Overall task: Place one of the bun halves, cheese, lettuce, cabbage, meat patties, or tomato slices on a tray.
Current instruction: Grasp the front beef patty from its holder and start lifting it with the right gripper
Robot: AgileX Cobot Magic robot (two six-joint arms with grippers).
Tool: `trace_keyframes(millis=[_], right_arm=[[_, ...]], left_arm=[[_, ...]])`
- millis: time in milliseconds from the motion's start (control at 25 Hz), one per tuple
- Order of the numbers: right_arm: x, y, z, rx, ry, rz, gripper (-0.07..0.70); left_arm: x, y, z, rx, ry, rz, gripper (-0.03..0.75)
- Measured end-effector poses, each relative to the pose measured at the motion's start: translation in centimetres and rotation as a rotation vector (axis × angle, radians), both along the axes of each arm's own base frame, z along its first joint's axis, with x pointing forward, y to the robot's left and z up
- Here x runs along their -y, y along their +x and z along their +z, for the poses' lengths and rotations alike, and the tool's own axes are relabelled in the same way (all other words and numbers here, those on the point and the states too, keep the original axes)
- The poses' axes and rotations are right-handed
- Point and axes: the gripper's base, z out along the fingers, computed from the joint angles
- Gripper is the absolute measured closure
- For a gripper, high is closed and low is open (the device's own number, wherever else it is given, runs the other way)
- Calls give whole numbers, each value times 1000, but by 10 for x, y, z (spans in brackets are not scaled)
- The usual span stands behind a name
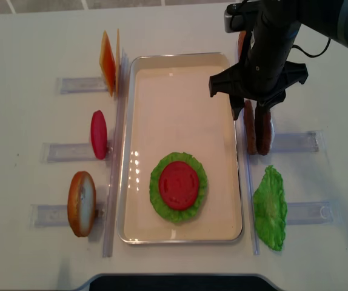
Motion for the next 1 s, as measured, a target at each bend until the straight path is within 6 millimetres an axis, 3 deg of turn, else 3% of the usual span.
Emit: trace_keyframes(millis=[760,1000], right_arm=[[0,2,-1,15,2,1,228],[1,-1,-11,-1,-10,1,228]], left_arm=[[0,0,0,0,0,0,715],[0,0,0,0,0,0,715]])
